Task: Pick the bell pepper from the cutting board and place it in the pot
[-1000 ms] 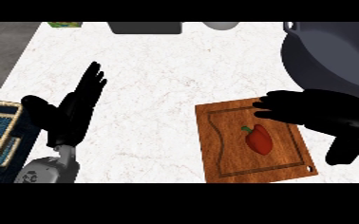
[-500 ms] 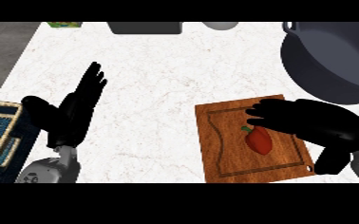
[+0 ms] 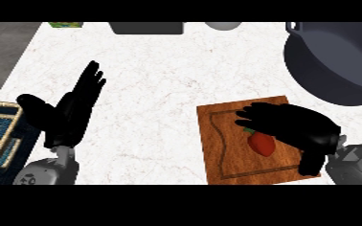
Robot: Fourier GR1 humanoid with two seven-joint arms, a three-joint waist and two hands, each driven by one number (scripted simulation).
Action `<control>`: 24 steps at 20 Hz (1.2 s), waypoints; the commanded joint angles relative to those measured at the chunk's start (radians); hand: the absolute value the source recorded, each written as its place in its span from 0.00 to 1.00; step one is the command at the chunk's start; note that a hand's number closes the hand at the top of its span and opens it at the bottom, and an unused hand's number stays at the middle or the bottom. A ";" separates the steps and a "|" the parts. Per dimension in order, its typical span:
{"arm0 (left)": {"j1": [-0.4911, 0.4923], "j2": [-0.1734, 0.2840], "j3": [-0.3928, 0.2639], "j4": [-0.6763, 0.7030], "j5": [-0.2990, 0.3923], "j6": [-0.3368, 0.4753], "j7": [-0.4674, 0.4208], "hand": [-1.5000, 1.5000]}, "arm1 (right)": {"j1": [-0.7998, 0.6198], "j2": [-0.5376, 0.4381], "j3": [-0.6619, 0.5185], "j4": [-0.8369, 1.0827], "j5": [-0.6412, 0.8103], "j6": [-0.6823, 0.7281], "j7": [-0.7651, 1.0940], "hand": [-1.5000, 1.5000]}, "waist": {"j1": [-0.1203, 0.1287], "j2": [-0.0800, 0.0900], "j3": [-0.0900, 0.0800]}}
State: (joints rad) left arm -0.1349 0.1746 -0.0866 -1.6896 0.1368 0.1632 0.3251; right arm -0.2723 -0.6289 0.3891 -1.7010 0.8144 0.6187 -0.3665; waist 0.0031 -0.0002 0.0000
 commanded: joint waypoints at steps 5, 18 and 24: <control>-0.001 -0.010 0.036 0.023 0.005 -0.056 -0.017 0.50 | 0.036 0.046 0.023 0.037 0.152 -0.017 -0.069 0.00 | -0.003 0.000 0.000; 0.001 -0.048 0.038 0.003 -0.037 -0.060 0.004 0.50 | 0.010 0.137 0.048 0.265 0.401 -0.157 -0.112 0.00 | -0.001 0.001 0.000; 0.008 -0.028 0.077 -0.009 -0.023 -0.080 0.006 0.50 | 0.050 0.159 0.050 0.211 0.374 -0.112 -0.174 1.00 | -0.003 0.000 0.000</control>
State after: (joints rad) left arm -0.1284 0.1247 -0.0438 -1.6975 0.0921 0.1102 0.3376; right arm -0.2710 -0.4587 0.4322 -1.4733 1.2084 0.5257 -0.4598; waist 0.0020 -0.0001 -0.0001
